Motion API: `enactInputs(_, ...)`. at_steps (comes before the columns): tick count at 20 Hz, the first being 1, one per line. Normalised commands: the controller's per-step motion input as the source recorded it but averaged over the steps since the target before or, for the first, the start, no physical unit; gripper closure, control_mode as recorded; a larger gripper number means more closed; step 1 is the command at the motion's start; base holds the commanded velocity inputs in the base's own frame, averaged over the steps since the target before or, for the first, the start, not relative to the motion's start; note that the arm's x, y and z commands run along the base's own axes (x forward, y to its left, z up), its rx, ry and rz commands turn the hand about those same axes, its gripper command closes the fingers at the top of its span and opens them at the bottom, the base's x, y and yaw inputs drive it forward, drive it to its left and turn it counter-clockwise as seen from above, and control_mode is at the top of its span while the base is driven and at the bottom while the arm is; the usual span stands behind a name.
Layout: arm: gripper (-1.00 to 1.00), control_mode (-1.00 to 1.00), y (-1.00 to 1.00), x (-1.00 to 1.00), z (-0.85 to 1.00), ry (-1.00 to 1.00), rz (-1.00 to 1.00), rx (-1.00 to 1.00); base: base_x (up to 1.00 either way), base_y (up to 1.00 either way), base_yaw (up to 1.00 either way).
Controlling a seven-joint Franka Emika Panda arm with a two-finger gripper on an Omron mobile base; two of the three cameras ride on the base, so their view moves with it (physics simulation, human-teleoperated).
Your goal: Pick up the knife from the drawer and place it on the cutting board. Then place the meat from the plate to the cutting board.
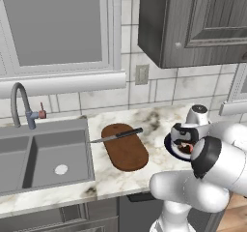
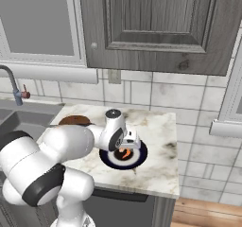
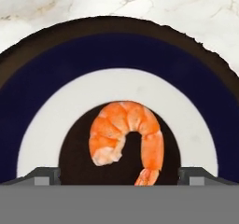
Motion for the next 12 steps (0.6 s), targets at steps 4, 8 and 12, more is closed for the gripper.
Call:
enactInputs(4,-1.00,-1.00,0.00,0.08,-0.14,0.00,0.00,0.00,0.00,0.00,0.00)
enactInputs(8,-1.00,-1.00,0.00,0.00,-0.15,0.00,0.00,0.00,0.00,0.00,0.00)
enactInputs(12,-1.00,-1.00,0.00,0.00,-0.15,0.00,0.00,0.00,0.00,0.00,0.00)
